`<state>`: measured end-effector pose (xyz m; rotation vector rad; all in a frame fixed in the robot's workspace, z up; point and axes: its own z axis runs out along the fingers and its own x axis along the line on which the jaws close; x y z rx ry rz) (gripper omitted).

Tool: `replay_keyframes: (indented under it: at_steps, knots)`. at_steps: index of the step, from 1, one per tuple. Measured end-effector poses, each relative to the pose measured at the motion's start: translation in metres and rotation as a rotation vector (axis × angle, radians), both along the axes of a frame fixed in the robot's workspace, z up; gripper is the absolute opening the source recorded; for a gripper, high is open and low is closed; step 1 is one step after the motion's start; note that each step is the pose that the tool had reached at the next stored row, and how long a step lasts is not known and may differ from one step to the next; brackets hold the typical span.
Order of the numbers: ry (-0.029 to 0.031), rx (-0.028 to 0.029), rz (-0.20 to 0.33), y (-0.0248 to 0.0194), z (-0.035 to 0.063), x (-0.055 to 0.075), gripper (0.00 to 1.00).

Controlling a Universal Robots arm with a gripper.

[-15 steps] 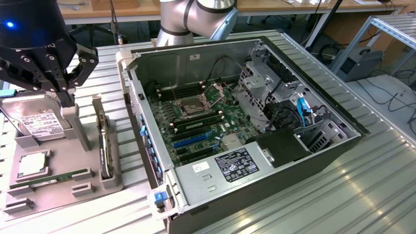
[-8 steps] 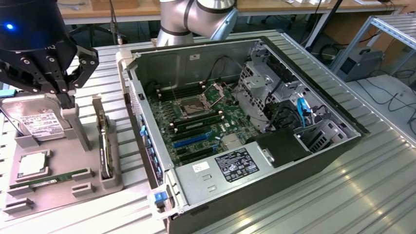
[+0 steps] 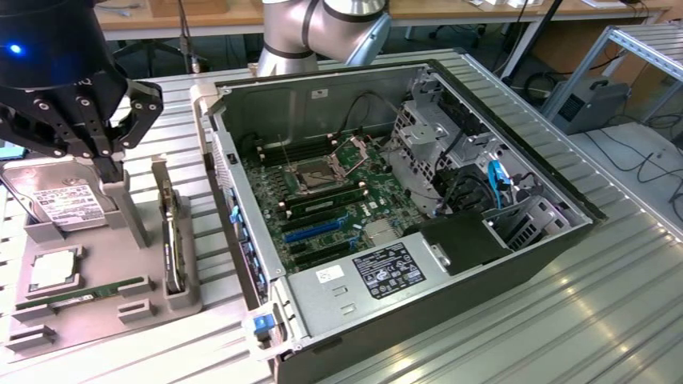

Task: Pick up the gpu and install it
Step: 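Reach for the gpu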

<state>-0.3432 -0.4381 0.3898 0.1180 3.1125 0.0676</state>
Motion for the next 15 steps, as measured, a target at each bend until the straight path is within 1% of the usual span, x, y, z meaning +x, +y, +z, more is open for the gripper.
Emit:
replay_keyframes:
  at_steps: [5,7,11,15]
  knots:
    - [0.0000,0.0000,0.000,-0.0035,-0.0001,0.0000,0.11]
    - [0.0000,0.0000,0.000,-0.0063,-0.0001,0.0000,0.11]
    - [0.0001,-0.0001,0.000,-0.0091,-0.0001,0.0000,0.11]
    - [0.0000,0.0000,0.000,-0.0099,-0.0002,0.0000,0.11]
